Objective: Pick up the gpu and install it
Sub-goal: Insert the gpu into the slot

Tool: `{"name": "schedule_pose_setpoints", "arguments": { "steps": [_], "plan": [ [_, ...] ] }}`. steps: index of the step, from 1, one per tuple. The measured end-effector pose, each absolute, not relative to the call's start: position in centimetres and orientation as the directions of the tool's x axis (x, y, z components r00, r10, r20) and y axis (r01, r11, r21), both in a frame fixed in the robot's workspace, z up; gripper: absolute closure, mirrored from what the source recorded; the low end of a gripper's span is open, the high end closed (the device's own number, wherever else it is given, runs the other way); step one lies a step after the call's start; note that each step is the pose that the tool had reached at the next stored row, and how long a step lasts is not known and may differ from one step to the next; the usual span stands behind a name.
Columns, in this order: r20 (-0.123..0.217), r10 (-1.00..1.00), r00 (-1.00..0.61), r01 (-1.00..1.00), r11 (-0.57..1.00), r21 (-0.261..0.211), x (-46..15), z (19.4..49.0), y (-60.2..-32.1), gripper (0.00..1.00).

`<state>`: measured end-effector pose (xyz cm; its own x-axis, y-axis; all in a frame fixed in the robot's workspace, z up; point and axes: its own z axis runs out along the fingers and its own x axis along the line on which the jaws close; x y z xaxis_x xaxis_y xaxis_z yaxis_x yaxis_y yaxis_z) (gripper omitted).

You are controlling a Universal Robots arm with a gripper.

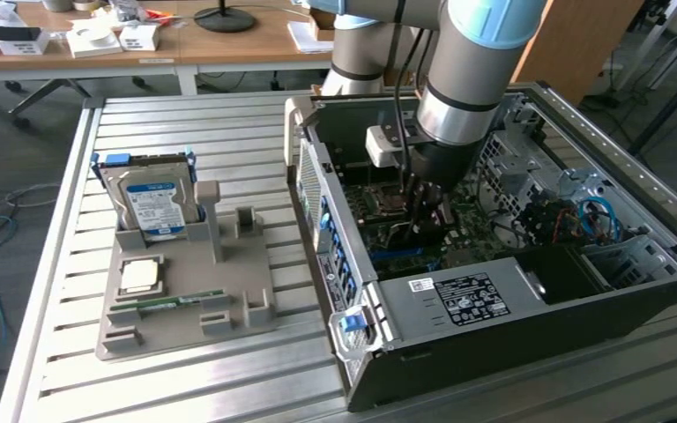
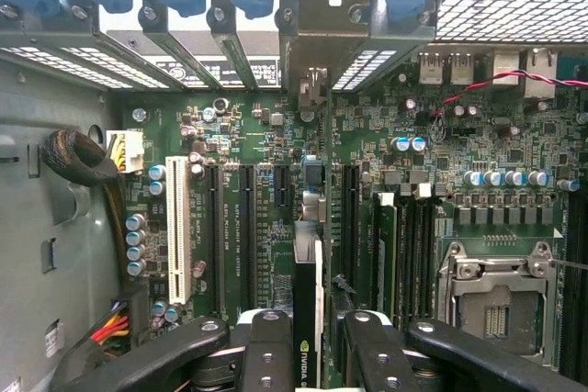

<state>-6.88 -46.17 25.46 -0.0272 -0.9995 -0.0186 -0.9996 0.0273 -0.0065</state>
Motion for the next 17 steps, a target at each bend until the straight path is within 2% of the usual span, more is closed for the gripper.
{"name": "schedule_pose_setpoints", "arguments": {
  "steps": [17],
  "plan": [
    [-0.024, -1.0, -0.02, -1.0, 0.02, -0.006, -6.88, 25.33, -46.15, 0.74]
  ]
}}
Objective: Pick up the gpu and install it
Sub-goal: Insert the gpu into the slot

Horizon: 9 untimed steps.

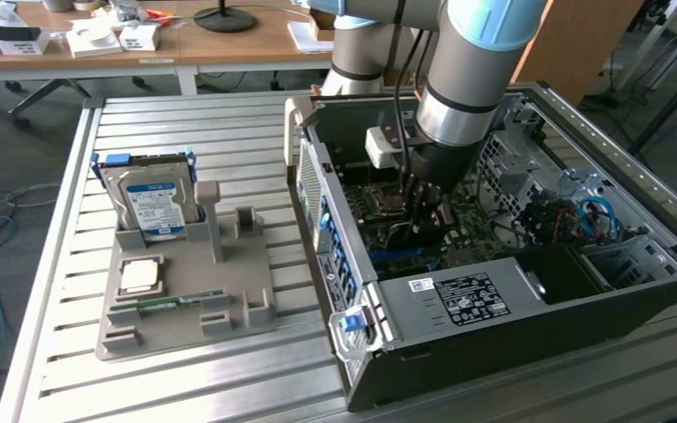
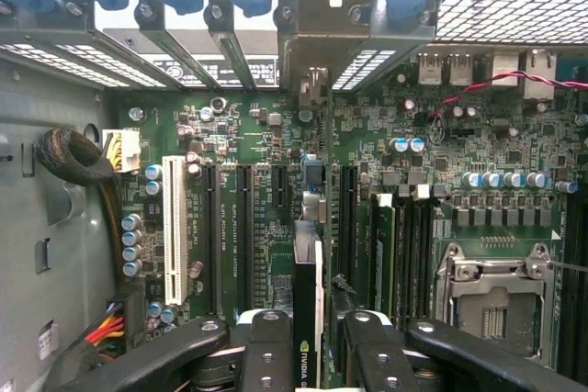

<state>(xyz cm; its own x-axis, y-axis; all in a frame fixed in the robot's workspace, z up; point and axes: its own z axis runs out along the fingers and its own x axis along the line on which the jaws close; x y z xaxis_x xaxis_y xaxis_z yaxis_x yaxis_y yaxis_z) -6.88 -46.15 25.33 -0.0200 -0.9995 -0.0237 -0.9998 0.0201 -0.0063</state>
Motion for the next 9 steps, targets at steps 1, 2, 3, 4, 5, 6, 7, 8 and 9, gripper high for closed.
{"name": "schedule_pose_setpoints", "arguments": {
  "steps": [1, 2, 3, 4, 5, 6, 7, 8, 9],
  "plan": [
    [-0.024, -1.0, -0.018, -1.0, 0.018, -0.006, -6.88, 25.33, -46.16, 0.74],
    [-0.024, -1.0, -0.017, -1.0, 0.017, -0.006, -6.88, 25.33, -46.16, 0.74],
    [-0.024, -1.0, -0.016, -1.0, 0.016, -0.006, -6.88, 25.33, -46.15, 0.74],
    [-0.024, -1.0, -0.015, -1.0, 0.015, -0.006, -6.88, 25.33, -46.16, 0.74],
    [-0.024, -1.0, -0.014, -1.0, 0.014, -0.006, -6.88, 25.33, -46.16, 0.74],
    [-0.024, -1.0, -0.012, -1.0, 0.012, -0.006, -6.88, 25.33, -46.16, 0.74],
    [-0.024, -1.0, -0.011, -1.0, 0.011, -0.006, -6.88, 25.33, -46.15, 0.74],
    [-0.024, -1.0, -0.01, -1.0, 0.01, -0.006, -6.88, 25.33, -46.16, 0.74],
    [-0.024, -1.0, -0.01, -1.0, 0.01, -0.006, -6.88, 25.33, -46.15, 0.74]
  ]
}}
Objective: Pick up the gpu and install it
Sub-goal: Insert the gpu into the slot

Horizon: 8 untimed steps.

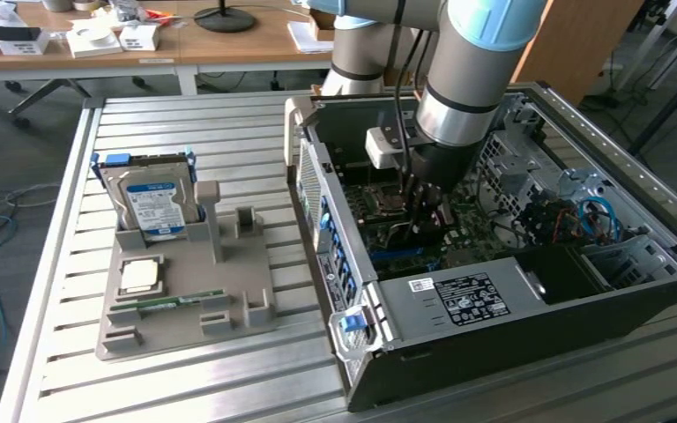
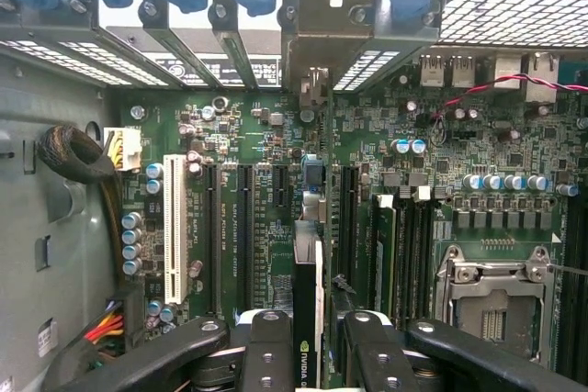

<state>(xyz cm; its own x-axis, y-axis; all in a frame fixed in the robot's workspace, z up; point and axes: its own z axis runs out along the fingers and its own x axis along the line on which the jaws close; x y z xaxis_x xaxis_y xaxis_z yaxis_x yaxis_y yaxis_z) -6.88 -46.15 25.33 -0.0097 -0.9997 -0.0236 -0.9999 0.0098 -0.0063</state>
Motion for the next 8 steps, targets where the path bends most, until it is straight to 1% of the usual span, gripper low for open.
{"name": "schedule_pose_setpoints", "arguments": {
  "steps": [8],
  "plan": [
    [-0.024, -1.0, -0.01, -1.0, 0.01, -0.006, -7.01, 25.32, -46.15, 0.74]
  ]
}}
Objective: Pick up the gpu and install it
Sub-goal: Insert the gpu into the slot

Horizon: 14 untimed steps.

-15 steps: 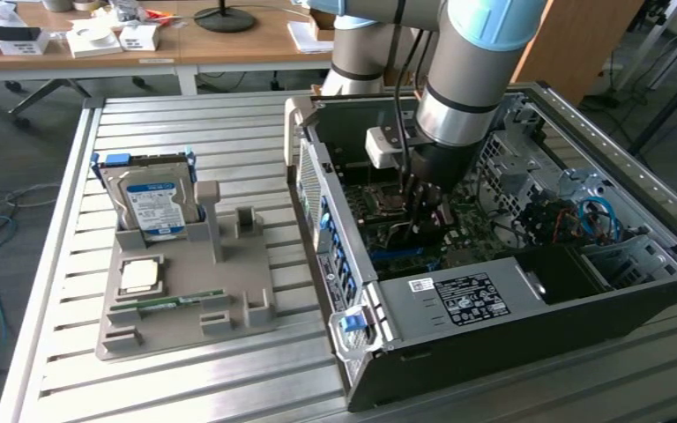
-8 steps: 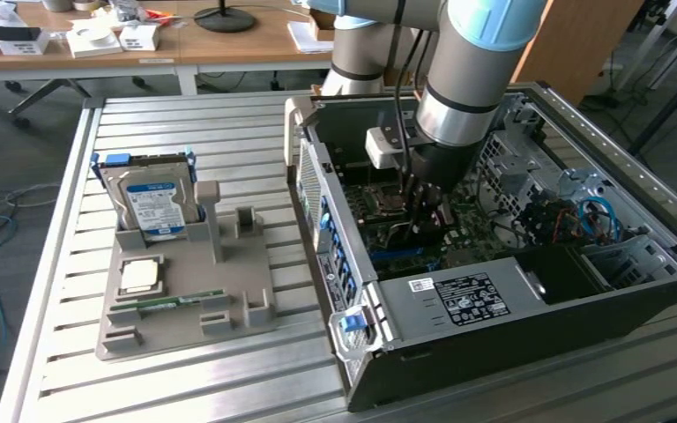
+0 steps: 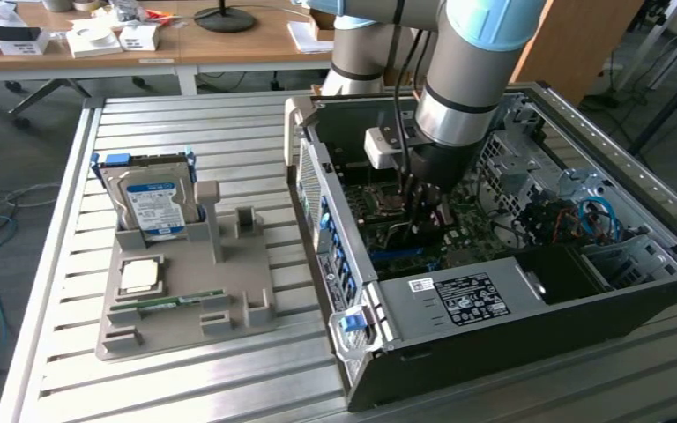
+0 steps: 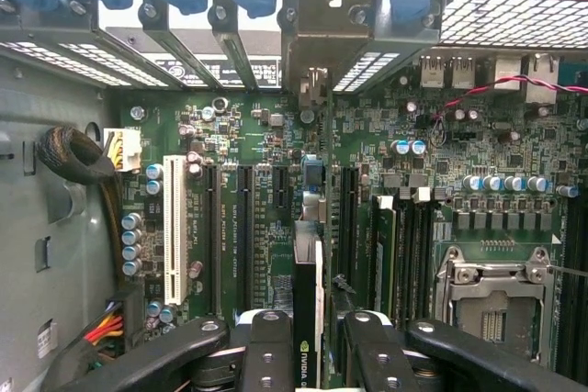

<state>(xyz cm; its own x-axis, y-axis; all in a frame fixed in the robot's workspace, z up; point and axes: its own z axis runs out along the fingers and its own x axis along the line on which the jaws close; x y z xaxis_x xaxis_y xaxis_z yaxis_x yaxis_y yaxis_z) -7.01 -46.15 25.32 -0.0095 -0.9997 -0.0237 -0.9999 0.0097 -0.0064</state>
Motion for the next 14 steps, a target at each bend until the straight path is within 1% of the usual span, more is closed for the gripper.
{"name": "schedule_pose_setpoints", "arguments": {
  "steps": [14],
  "plan": [
    [-0.023, -1.0, -0.01, -1.0, 0.01, -0.006, -7.11, 25.28, -46.08, 0.74]
  ]
}}
